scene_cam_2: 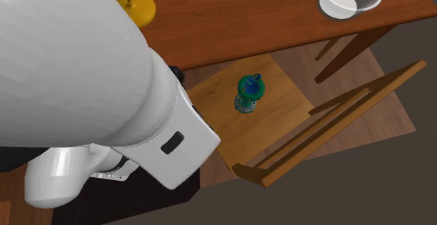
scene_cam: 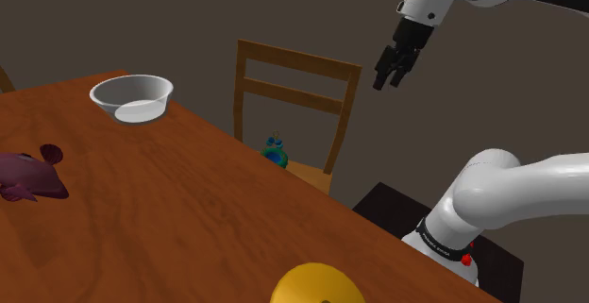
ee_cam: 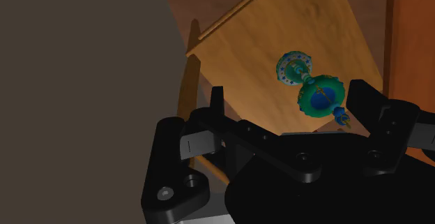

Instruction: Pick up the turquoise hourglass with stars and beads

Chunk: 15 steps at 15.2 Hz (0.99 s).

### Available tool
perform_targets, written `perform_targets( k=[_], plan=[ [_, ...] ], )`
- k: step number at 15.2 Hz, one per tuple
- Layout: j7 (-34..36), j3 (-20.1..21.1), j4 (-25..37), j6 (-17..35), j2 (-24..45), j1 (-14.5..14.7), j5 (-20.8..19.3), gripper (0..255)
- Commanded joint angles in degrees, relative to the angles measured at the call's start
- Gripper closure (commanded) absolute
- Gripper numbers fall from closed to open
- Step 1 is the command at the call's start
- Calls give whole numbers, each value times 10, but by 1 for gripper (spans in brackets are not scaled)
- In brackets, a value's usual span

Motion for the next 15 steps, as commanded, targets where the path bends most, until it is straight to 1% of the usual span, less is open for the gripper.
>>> perform_targets(
  k=[1, 8, 15],
  plan=[
    [0, 0, 0, 0, 0, 0, 0, 0],
    [65, 61, -6, 102, 103, 12, 31, 0],
    [130, 116, 26, 193, 233, 19, 41, 0]
  ],
)
